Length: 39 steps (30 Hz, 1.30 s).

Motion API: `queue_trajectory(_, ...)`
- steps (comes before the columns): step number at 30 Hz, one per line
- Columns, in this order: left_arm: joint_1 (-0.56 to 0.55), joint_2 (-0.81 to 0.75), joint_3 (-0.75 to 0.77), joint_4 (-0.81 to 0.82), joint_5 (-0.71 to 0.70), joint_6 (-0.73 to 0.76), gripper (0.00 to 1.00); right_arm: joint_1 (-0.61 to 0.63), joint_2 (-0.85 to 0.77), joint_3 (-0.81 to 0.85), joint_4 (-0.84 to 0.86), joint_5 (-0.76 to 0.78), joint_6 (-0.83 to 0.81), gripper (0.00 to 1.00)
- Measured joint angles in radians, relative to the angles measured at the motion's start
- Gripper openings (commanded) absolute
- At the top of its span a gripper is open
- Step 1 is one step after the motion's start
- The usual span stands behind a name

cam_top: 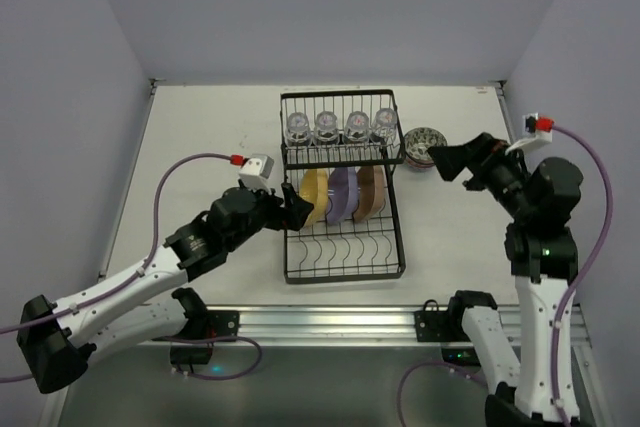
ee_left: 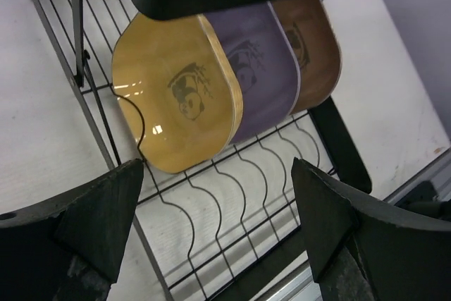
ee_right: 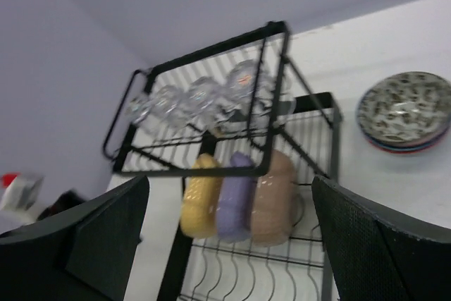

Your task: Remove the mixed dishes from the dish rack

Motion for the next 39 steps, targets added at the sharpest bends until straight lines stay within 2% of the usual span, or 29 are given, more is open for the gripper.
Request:
queue_trajectory(1, 0.031, 0.006, -0.014, 0.051, 0.029, -0.014, 0.87, 0.002, -0.073, -0.035, 0.017, -0.07, 0.015, 0.99)
queue_trajectory(3, 0.074, 0.025, -0.036, 0.133, 0.076, -0.039, 0.79, 0.002, -0.152, -0.07, 0.032, -0.148, 0.034, 0.99)
queue_trajectory(6, 0.106, 0.071, -0.064, 0.247, 0.12, -0.066, 0.72, 0.002, -0.229, -0.107, 0.024, -0.237, 0.052, 0.99)
queue_trajectory(8, 0.111, 0.103, -0.084, 0.308, 0.135, -0.08, 0.6, 0.002, -0.263, -0.116, 0.004, -0.284, 0.059, 0.99)
queue_trajectory(16, 0.111, 0.193, -0.154, 0.476, 0.132, -0.098, 0.58, 0.002, -0.371, -0.117, -0.054, -0.408, 0.067, 0.99)
queue_trajectory(25, 0.111, 0.337, -0.18, 0.666, 0.138, -0.098, 0.48, 0.002, -0.385, -0.149, -0.06, -0.48, 0.085, 0.98)
queue_trajectory(29, 0.11, 0.386, -0.18, 0.725, 0.156, -0.103, 0.32, 0.002, -0.389, -0.15, -0.061, -0.49, 0.09, 0.98)
queue_trajectory(33, 0.109, 0.407, -0.18, 0.763, 0.174, -0.107, 0.28, 0.003, -0.392, -0.153, -0.06, -0.5, 0.093, 0.97)
queue_trajectory(36, 0.109, 0.414, -0.18, 0.777, 0.179, -0.111, 0.2, 0.003, -0.392, -0.158, -0.06, -0.506, 0.093, 0.97)
queue_trajectory(39, 0.109, 0.415, -0.18, 0.792, 0.19, -0.127, 0.03, 0.005, -0.392, -0.158, -0.06, -0.509, 0.093, 0.97)
